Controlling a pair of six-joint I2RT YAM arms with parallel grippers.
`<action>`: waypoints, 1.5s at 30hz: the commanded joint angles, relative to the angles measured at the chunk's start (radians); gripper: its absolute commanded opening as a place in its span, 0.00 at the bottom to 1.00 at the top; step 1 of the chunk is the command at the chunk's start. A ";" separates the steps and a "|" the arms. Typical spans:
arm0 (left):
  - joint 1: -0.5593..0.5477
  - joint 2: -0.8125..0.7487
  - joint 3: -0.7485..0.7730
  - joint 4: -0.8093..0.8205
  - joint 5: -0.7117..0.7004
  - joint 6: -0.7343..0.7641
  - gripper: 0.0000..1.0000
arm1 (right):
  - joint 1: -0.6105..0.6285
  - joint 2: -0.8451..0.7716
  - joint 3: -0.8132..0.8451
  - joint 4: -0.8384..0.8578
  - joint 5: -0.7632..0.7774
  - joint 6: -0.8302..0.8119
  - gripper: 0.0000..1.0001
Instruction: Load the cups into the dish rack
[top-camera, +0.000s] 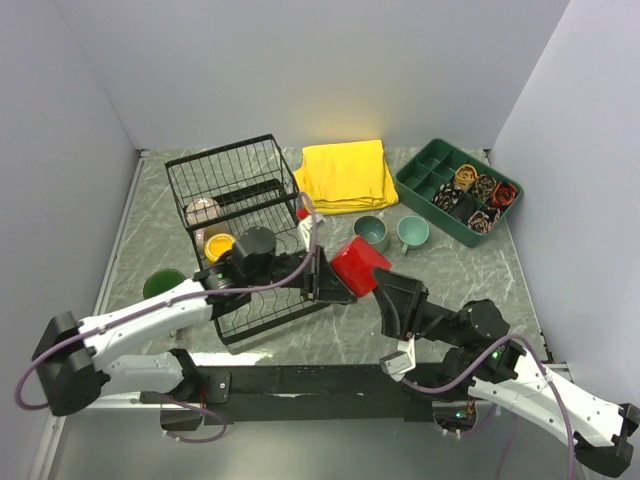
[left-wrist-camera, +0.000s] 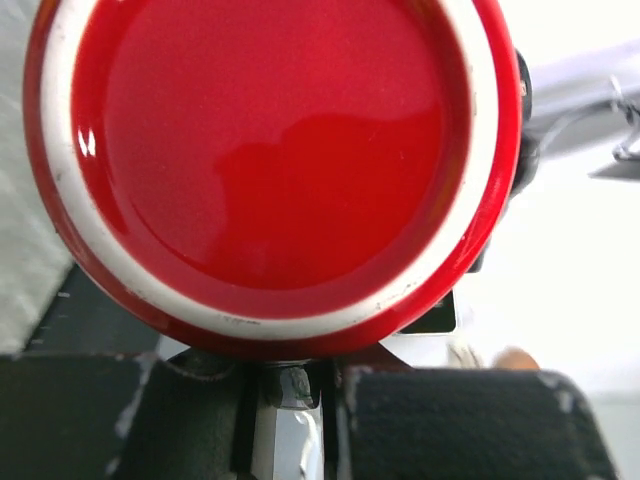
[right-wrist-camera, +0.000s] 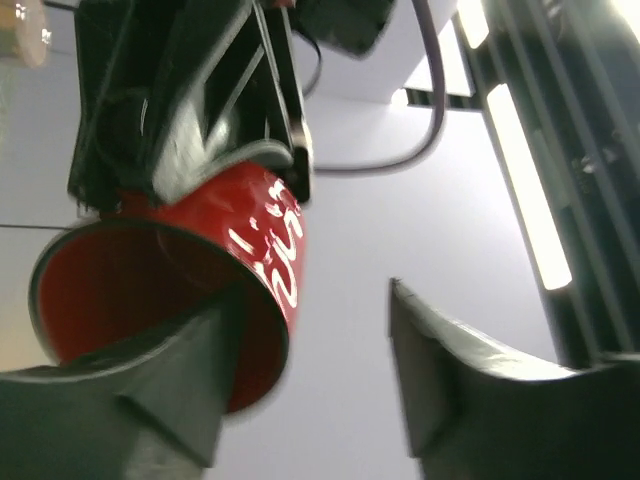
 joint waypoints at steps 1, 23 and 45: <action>0.012 -0.171 -0.035 0.024 -0.176 0.091 0.01 | 0.013 -0.039 -0.008 0.020 0.009 -0.001 0.76; 0.014 -0.426 -0.247 -0.735 -1.047 -0.107 0.01 | 0.016 -0.114 -0.030 -0.163 0.267 0.238 0.94; 0.016 -0.039 -0.223 -0.918 -1.288 -0.326 0.03 | 0.016 -0.175 -0.047 -0.180 0.326 0.292 0.94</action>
